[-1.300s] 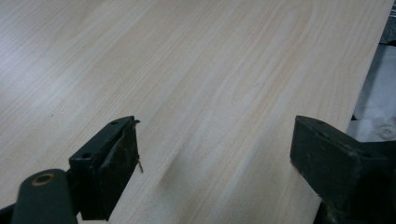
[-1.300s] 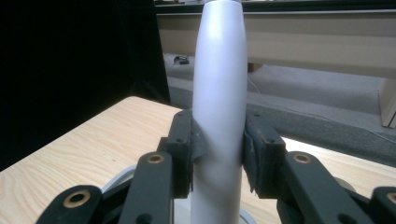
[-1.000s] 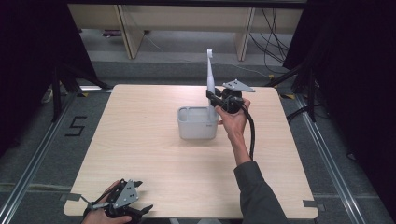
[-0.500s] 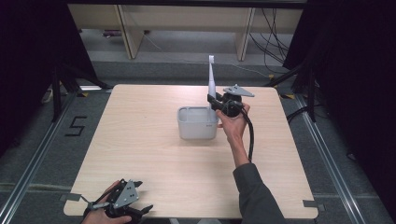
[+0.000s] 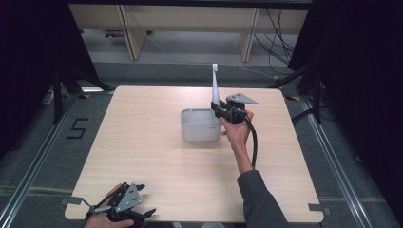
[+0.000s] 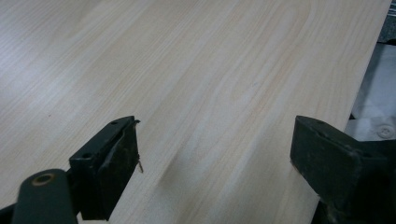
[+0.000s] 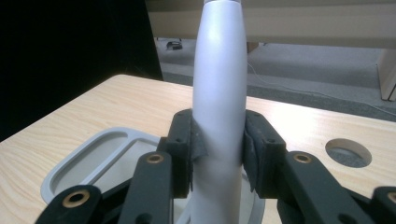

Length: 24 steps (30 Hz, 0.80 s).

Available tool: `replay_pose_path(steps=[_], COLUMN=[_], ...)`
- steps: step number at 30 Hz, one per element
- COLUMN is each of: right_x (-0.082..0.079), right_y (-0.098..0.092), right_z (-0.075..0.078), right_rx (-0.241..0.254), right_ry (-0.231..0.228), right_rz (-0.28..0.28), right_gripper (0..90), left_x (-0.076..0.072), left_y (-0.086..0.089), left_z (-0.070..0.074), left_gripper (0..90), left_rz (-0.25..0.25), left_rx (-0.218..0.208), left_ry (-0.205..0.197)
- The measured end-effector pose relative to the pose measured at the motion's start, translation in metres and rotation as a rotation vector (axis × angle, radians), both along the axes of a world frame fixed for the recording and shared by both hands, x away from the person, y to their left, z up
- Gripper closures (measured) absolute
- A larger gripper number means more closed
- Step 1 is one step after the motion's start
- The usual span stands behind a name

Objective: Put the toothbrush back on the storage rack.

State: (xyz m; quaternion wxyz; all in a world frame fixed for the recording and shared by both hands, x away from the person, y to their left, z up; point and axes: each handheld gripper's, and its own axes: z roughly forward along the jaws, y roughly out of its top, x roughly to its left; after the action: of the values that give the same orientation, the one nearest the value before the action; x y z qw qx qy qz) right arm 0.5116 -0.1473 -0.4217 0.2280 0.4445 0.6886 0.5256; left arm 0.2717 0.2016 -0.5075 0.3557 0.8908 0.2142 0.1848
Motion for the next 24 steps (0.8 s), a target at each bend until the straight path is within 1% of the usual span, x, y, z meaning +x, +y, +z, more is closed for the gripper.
replay_pose_path(steps=[1,2,3,4,5,6,7,8,9,10,12,13,14,15,16,17,18,19,20,22,23,24], right_x=[0.0,0.0,0.0,0.0,0.0,0.0,0.0,0.0,0.0,0.0,-0.001,-0.001,-0.002,-0.002,-0.002,-0.002,-0.001,-0.001,-0.001,-0.002,-0.002,-0.003], right_y=[0.0,0.0,0.0,-0.001,0.0,0.0,-0.001,-0.001,-0.001,-0.001,-0.001,-0.001,-0.001,-0.002,-0.002,-0.002,-0.004,-0.003,-0.004,-0.004,-0.005,-0.005], right_z=[-0.001,-0.003,-0.003,-0.004,-0.005,-0.005,-0.006,-0.007,-0.007,-0.008,-0.009,-0.01,-0.011,-0.011,-0.012,-0.012,-0.013,-0.014,-0.014,-0.015,-0.015,-0.015], right_rx=[-0.012,0.006,-0.001,-0.015,-0.003,0.0,-0.006,-0.016,-0.02,-0.025,-0.022,-0.023,-0.02,-0.017,-0.03,-0.023,-0.039,-0.032,-0.032,-0.036,-0.05,-0.056], right_ry=[-0.012,-0.003,0.005,-0.002,-0.001,0.012,0.014,0.011,0.001,0.011,0.017,0.018,0.027,0.031,0.025,0.032,0.02,0.022,0.021,0.025,0.02,0.026], right_rz=[0.001,0.001,0.004,-0.001,0.002,-0.005,-0.006,-0.002,0.0,0.0,-0.002,0.0,-0.005,-0.001,0.0,-0.003,-0.005,-0.009,0.003,0.002,0.008,0.009], right_gripper=[66.4,66.4,66.3,66.3,66.3,66.3,66.3,66.3,66.3,66.3,66.2,66.2,66.2,66.2,66.3,66.3,66.2,66.3,66.3,66.3,66.3,66.3], left_x=[0.0,-0.001,-0.002,-0.002,-0.001,-0.002,-0.002,-0.001,-0.001,-0.001,-0.001,-0.002,-0.002,-0.001,-0.001,-0.001,-0.001,-0.001,-0.001,-0.001,-0.001,-0.001], left_y=[0.0,-0.001,-0.002,-0.002,-0.001,-0.002,-0.002,-0.002,-0.002,-0.001,0.0,-0.002,-0.002,-0.001,-0.001,-0.001,-0.001,-0.001,-0.001,-0.001,-0.001,-0.001], left_z=[0.0,-0.001,-0.002,-0.002,-0.001,-0.002,-0.002,-0.001,-0.001,-0.001,0.0,-0.002,-0.002,-0.001,-0.002,-0.001,-0.001,-0.002,-0.002,-0.002,-0.002,-0.001], left_gripper=[14.8,14.8,14.8,14.8,14.8,14.8,14.8,14.8,14.8,14.8,14.8,14.8,14.8,14.8,14.8,14.8,14.8,14.8,14.8,14.8,14.8,14.8], left_rz=[0.002,0.004,0.005,0.006,0.0,0.006,0.006,0.002,0.002,-0.005,-0.009,0.0,0.001,-0.008,-0.007,-0.006,-0.005,-0.004,-0.004,-0.005,-0.007,-0.007], left_rx=[-0.001,-0.023,-0.048,-0.048,-0.028,-0.047,-0.047,-0.044,-0.046,-0.024,-0.014,-0.048,-0.051,-0.031,-0.032,-0.029,-0.029,-0.029,-0.029,-0.03,-0.028,-0.028], left_ry=[-0.002,0.006,0.012,0.012,0.008,0.012,0.011,-0.001,0.003,0.0,0.004,0.015,0.02,0.021,0.022,0.021,0.02,0.019,0.019,0.02,0.02,0.02])
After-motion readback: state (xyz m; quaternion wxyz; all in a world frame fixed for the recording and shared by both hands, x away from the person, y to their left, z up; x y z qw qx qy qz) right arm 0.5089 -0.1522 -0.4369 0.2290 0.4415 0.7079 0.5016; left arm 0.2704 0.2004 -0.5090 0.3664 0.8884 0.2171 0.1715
